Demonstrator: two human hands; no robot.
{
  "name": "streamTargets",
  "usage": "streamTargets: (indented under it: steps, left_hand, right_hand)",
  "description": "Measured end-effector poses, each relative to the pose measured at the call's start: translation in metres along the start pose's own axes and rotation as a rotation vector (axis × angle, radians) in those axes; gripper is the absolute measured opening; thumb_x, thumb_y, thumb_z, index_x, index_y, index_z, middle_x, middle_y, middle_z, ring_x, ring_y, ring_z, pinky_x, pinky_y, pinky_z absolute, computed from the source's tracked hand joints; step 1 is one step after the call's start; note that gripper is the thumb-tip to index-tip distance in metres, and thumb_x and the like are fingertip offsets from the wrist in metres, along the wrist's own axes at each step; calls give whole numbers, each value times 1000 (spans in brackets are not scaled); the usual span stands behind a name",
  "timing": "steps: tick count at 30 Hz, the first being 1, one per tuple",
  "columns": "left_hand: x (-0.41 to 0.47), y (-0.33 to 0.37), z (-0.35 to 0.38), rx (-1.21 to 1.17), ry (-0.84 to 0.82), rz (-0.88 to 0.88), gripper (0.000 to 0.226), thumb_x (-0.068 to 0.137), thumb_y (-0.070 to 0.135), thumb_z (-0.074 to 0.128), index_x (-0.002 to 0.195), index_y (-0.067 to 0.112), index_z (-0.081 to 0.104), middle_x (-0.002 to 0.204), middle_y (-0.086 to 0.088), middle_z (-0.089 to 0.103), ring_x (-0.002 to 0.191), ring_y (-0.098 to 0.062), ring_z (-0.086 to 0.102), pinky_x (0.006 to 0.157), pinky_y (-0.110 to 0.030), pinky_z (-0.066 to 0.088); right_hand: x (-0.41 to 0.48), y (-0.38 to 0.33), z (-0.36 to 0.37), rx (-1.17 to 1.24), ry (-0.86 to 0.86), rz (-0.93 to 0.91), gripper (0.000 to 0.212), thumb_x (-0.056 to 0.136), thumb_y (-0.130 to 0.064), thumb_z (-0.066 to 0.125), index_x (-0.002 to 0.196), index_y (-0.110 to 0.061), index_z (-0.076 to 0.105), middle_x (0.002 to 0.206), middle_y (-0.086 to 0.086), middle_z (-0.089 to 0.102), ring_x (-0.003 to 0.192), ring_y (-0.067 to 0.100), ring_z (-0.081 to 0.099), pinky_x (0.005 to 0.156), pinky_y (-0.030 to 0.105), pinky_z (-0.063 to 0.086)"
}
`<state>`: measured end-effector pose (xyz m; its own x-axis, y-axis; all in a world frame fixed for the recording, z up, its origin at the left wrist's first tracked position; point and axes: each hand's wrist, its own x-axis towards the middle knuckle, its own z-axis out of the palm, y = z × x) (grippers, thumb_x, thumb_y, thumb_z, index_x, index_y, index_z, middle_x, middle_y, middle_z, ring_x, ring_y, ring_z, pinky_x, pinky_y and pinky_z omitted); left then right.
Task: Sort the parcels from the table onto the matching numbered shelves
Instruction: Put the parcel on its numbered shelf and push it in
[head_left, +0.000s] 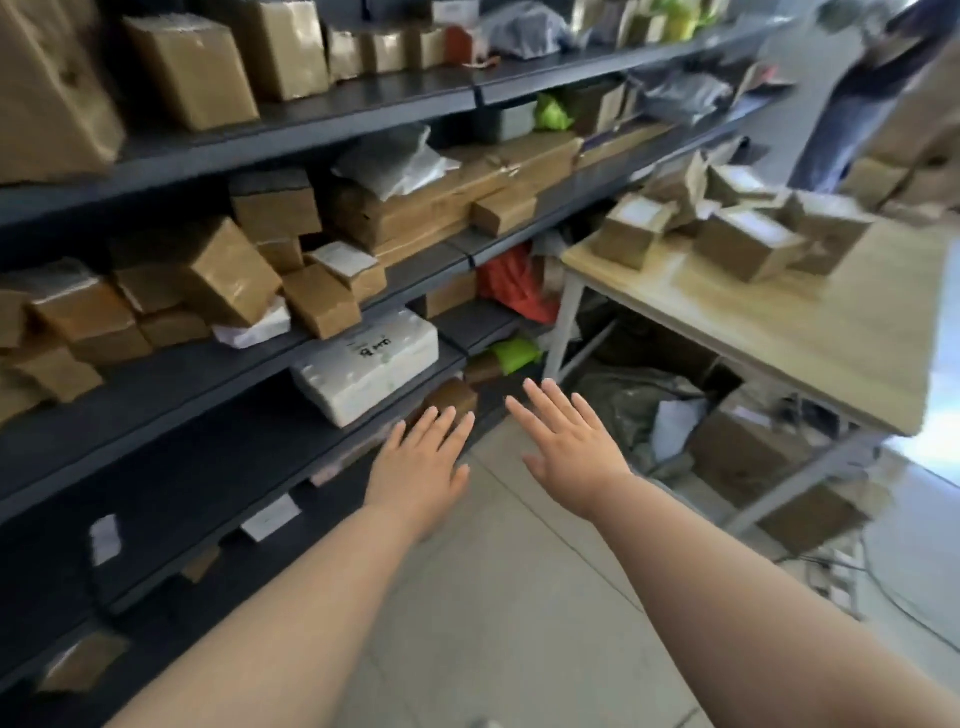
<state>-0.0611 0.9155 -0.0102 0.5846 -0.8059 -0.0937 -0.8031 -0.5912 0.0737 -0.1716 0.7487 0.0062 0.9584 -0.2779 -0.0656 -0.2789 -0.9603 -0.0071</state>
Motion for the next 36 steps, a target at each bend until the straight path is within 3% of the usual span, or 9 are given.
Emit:
streamTargets:
  steps: [10,23,31,36]
  left_hand:
    - [119,97,10,33,-108,306,59,103,41,22,154,26,-3,162,5,-5,148,-14,-8,120,-40,-1]
    - [329,131,-26,141,-52,610,59,102,44,23,154,30,-2,162,6,-2,149,-14,-6,121,-39,1]
    - [387,174,-10,182,-146,754,59,102,44,23,153,29,-3,162,5,-3,149,-14,-8,120,-40,-1]
    - [444,211,-7,200,-158,734,59,102,44,22,154,29,-2,162,5,-3,149,-15,-7,121,-39,0]
  right_hand:
    - [-41,124,33,87,-97,386,65,101,-41,35,153,-32,-4,161,-4,-15,146,16,-18,116,34,-12]
    - [48,214,9,170,98,767,61,103,-42,29,153,-31,-4,160,-5,-16,146,14,-20,116,32,-12]
    - [62,271,24,227,75,902,61,102,-41,29,153,-31,-4,160,-5,-16,146,14,-19,115,31,-12]
    - [81,341,31,257,43,902,62,102,-39,31,154,-30,-2,161,-4,-14,147,14,-16,116,31,-9]
